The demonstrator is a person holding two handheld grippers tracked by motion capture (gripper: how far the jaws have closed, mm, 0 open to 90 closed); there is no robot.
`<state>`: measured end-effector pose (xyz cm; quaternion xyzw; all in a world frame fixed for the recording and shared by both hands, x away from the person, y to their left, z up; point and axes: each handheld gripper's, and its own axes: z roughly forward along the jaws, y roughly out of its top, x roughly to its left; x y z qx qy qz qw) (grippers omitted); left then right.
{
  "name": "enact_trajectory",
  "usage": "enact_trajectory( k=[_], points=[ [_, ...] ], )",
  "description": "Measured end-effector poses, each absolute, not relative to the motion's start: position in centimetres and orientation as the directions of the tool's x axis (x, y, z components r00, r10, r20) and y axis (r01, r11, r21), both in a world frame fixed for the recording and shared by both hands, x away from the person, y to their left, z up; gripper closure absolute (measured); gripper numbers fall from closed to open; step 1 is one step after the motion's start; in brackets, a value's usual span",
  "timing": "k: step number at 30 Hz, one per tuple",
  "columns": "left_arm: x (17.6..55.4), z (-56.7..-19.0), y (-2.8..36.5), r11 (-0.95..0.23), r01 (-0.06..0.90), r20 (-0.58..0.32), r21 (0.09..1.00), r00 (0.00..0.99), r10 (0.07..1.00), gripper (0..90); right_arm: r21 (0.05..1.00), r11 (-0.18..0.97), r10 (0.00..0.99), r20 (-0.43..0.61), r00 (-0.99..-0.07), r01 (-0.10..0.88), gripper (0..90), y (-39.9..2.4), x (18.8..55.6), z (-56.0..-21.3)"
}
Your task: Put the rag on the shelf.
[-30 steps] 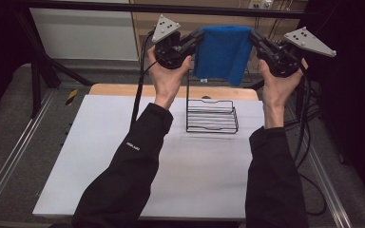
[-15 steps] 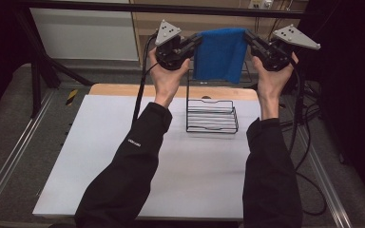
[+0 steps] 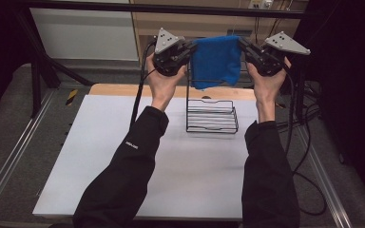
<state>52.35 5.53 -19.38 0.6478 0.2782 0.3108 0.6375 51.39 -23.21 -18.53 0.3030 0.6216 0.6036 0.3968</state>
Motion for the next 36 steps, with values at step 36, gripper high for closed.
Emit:
enact_trajectory(
  k=[36],
  points=[
    [50.7, -21.7, 4.1, -0.139, 0.004, 0.092, 0.99, 0.732, 0.675, 84.7, 0.994, 0.102, 0.837, -0.1, -0.538, -0.026, 86.7, -25.6, 49.9, -22.1]
  ],
)
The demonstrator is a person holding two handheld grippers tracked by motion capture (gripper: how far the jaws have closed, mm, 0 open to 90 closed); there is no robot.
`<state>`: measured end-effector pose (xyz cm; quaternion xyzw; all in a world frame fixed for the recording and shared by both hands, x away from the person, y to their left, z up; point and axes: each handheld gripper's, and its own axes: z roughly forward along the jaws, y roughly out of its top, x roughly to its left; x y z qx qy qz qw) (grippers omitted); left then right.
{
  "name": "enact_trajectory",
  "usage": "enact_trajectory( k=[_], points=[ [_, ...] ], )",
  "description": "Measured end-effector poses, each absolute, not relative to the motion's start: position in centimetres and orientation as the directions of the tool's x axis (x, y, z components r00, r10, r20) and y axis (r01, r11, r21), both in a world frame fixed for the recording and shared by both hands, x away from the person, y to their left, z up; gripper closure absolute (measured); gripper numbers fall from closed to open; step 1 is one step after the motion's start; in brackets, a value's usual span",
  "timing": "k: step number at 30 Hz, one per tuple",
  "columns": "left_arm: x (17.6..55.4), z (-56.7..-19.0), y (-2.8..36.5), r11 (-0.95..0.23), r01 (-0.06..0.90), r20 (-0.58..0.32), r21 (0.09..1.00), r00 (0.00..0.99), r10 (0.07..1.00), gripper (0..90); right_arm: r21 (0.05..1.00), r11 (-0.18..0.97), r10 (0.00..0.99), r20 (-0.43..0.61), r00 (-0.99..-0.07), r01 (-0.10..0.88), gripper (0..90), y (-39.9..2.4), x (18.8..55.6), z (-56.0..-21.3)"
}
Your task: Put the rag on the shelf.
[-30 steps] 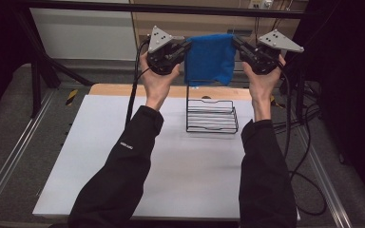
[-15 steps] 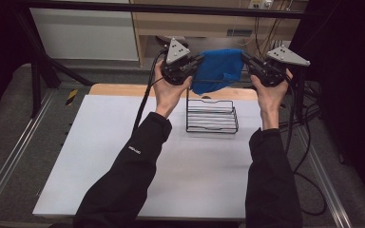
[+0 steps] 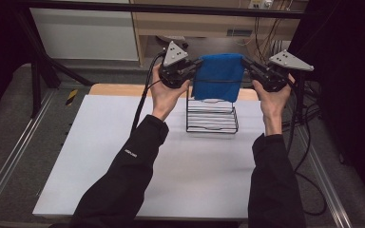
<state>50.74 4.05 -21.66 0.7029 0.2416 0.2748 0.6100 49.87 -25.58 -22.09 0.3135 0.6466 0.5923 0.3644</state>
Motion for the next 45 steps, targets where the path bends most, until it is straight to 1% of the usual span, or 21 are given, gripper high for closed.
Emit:
enact_trajectory(
  k=[4, 7, 16, 20, 23, 28, 34, 39, 42, 45],
  points=[
    [50.4, -21.6, 4.3, -0.138, 0.028, 0.072, 0.99, 0.747, 0.661, 84.5, 0.994, 0.101, 0.832, -0.104, -0.546, -0.036, 86.7, -25.5, 49.3, -21.7],
    [50.3, -21.6, 4.3, -0.138, 0.048, 0.055, 0.989, 0.753, 0.656, 84.5, 0.994, 0.107, 0.831, -0.102, -0.547, -0.022, 86.6, -25.6, 48.9, -21.6],
    [50.1, -21.7, 3.9, -0.168, 0.084, 0.046, 0.982, 0.76, 0.648, 84.3, 0.99, 0.134, 0.832, -0.094, -0.547, 0.034, 86.4, -26.0, 47.7, -21.6],
    [49.8, -21.7, 4.0, -0.194, 0.098, 0.047, 0.976, 0.777, 0.628, 84.2, 0.988, 0.146, 0.824, -0.095, -0.558, 0.047, 86.3, -26.1, 47.1, -21.6],
    [49.4, -21.8, 4.1, -0.217, 0.102, 0.054, 0.971, 0.789, 0.612, 83.8, 0.985, 0.158, 0.82, -0.089, -0.565, 0.075, 86.1, -26.1, 46.5, -21.5],
    [49.1, -22.2, 4.2, -0.255, 0.14, 0.045, 0.957, 0.795, 0.604, 83.1, 0.976, 0.179, 0.807, -0.072, -0.586, 0.126, 86.1, -26.2, 45.8, -21.8],
    [48.7, -23.0, 4.0, -0.299, 0.144, 0.07, 0.943, 0.795, 0.602, 82.1, 0.963, 0.2, 0.793, -0.052, -0.607, 0.179, 85.7, -26.2, 45.3, -22.6],
    [48.6, -23.7, 3.9, -0.322, 0.157, 0.071, 0.934, 0.799, 0.597, 81.7, 0.958, 0.2, 0.786, -0.033, -0.618, 0.203, 85.5, -26.2, 45.3, -23.5],
    [48.6, -23.9, 3.9, -0.343, 0.172, 0.068, 0.923, 0.806, 0.587, 80.1, 0.956, 0.2, 0.782, -0.025, -0.622, 0.213, 85.3, -26.3, 45.4, -24.1],
    [48.3, -23.4, 4.2, -0.334, 0.172, 0.061, 0.927, 0.809, 0.585, 74.1, 0.955, 0.198, 0.781, -0.019, -0.624, 0.219, 85.2, -26.3, 45.5, -24.5]
  ],
)
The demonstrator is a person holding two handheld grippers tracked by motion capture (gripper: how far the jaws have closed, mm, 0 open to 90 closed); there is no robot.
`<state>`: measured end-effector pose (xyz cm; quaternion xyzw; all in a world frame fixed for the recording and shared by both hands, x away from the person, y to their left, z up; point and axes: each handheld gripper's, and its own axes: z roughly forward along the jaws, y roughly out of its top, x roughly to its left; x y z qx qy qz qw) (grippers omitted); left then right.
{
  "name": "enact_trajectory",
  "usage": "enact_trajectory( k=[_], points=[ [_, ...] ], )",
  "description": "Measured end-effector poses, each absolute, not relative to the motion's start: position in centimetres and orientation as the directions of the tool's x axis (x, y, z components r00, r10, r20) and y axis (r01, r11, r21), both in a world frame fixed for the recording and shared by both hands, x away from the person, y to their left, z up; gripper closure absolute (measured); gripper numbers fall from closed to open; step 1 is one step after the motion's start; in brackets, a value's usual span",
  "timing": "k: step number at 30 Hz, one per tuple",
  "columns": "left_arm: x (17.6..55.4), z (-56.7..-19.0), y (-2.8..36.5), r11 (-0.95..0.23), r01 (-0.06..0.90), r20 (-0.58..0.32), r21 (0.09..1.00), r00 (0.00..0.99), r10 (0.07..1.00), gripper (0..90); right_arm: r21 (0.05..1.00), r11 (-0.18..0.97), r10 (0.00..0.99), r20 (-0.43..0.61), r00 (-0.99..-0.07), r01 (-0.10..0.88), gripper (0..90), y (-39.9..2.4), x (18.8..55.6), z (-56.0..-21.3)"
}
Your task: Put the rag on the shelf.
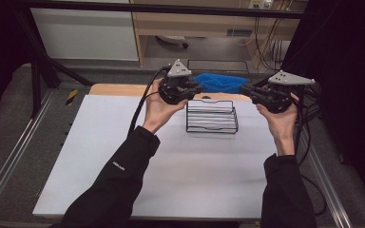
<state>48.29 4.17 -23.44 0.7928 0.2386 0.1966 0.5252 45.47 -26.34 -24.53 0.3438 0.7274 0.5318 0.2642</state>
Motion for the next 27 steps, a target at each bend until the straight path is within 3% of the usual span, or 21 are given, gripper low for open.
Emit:
enact_trajectory(
  k=[4, 7, 11, 18, 27],
  points=[
    [48.1, -22.2, 4.8, -0.31, 0.178, 0.042, 0.934, 0.807, 0.589, 64.7, 0.956, 0.2, 0.779, -0.023, -0.627, 0.214, 85.1, -26.4, 45.5, -24.7],
    [48.2, -21.2, 5.1, -0.284, 0.187, 0.021, 0.94, 0.802, 0.597, 64.7, 0.956, 0.205, 0.777, -0.028, -0.629, 0.21, 85.0, -26.4, 45.4, -24.7],
    [48.5, -20.6, 5.2, -0.24, 0.211, -0.026, 0.948, 0.799, 0.601, 72.5, 0.954, 0.215, 0.775, -0.038, -0.631, 0.207, 84.7, -26.4, 45.3, -24.7],
    [49.2, -22.2, 3.4, -0.327, 0.258, -0.018, 0.909, 0.809, 0.588, 88.4, 0.95, 0.233, 0.771, -0.05, -0.635, 0.208, 83.2, -26.4, 45.3, -25.0],
    [49.5, -24.1, 2.9, -0.396, 0.271, 0.01, 0.877, 0.815, 0.58, 89.7, 0.96, 0.202, 0.761, -0.031, -0.648, 0.192, 71.1, -26.8, 44.9, -25.2]
  ],
)
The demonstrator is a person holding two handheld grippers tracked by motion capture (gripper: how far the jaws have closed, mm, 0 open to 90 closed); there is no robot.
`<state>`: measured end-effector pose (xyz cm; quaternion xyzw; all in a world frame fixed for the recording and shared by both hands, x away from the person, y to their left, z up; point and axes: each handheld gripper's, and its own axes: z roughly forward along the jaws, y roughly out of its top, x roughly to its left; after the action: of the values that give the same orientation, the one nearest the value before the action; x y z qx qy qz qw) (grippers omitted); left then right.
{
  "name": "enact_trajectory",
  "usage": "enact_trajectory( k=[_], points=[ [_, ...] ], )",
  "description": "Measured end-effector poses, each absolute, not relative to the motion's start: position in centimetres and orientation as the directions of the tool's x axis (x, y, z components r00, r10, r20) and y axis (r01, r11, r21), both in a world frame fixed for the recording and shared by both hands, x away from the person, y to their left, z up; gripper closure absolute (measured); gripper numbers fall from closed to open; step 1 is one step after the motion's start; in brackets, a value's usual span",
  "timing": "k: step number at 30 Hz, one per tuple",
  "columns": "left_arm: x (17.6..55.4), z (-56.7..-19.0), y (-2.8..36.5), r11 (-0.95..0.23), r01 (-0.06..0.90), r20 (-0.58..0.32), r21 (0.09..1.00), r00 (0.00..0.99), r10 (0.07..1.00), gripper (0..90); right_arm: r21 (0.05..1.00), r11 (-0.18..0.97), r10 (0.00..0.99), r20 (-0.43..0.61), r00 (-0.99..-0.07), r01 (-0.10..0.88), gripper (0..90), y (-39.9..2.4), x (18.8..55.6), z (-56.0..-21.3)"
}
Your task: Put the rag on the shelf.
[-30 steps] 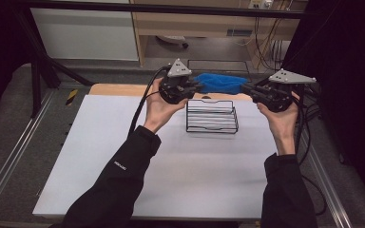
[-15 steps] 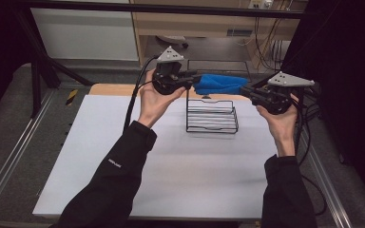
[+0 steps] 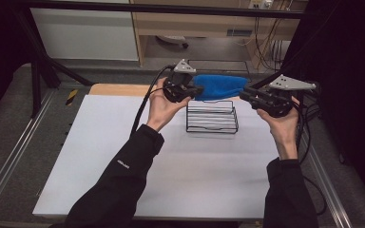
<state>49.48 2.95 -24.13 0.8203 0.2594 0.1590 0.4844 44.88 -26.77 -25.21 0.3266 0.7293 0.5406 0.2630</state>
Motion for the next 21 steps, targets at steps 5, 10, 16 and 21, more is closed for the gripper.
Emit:
enact_trajectory(
  k=[5, 10, 16, 21],
  points=[
    [49.6, -24.9, 2.8, -0.414, 0.267, 0.028, 0.87, 0.813, 0.582, 89.7, 0.959, 0.194, 0.741, -0.003, -0.672, 0.209, 78.8, -26.1, 45.0, -25.1],
    [49.7, -25.6, 2.8, -0.419, 0.255, 0.048, 0.871, 0.806, 0.59, 89.6, 0.932, 0.212, 0.764, 0.029, -0.645, 0.293, 90.0, -25.4, 45.9, -26.2],
    [50.1, -26.3, 2.8, -0.398, 0.255, 0.039, 0.881, 0.8, 0.598, 89.5, 0.925, 0.215, 0.814, 0.008, -0.581, 0.314, 90.0, -25.2, 46.8, -27.8],
    [49.9, -26.3, 3.1, -0.393, 0.249, 0.039, 0.885, 0.803, 0.595, 88.1, 0.937, 0.201, 0.809, 0.007, -0.588, 0.287, 87.2, -25.5, 46.5, -27.9]
  ],
)
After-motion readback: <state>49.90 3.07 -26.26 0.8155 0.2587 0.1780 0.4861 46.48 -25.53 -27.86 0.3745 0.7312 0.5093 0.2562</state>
